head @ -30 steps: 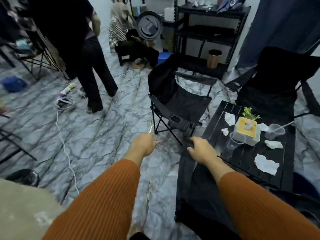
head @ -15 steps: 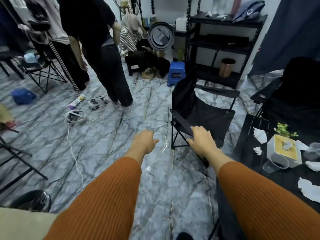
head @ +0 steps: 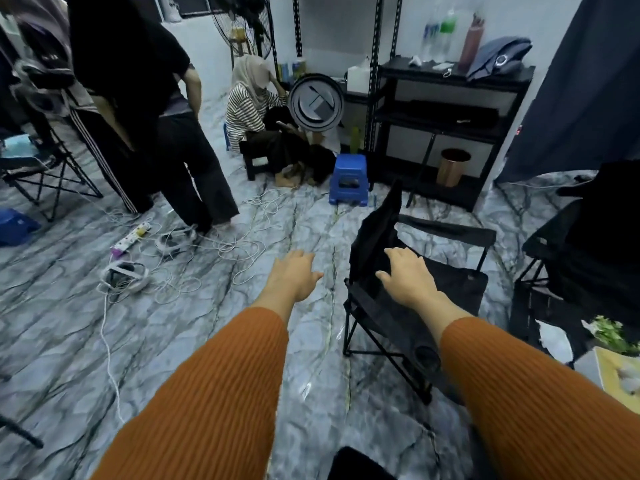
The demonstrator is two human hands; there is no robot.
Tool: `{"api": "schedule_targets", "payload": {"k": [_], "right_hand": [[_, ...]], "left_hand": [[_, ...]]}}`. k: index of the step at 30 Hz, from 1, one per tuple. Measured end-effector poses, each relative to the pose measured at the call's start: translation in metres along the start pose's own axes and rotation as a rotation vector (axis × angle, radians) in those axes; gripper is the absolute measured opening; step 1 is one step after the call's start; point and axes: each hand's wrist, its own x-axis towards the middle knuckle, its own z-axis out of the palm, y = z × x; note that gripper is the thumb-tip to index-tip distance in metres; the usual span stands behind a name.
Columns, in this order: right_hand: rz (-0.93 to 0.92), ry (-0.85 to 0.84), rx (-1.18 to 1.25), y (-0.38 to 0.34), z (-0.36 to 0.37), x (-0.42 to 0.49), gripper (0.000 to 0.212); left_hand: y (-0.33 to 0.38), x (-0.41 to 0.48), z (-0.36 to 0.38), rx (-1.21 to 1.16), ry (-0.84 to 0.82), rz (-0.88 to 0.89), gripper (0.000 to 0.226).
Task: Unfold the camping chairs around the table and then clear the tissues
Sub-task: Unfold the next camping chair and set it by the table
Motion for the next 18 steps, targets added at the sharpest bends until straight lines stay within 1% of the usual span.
{"api": "schedule_targets", "payload": {"k": [8, 13, 18], "right_hand": [[0.062, 0.024, 0.030, 0.012, -0.009, 0.122, 0.057], [0.155, 0.029, 0.043, 0.024, -0.004, 0.186, 0.055], [0.287, 0.114, 0.055, 0.028, -0.005, 0.247, 0.054]], "left_hand": [[-0.005, 0.134, -0.027, 0.008, -0.017, 0.058, 0.056], [-0.011, 0.220, -0.034, 0.024, -0.043, 0.134, 0.055], [-0.022, 0.314, -0.044, 0.052, -0.062, 0.247, 0.058]]}}
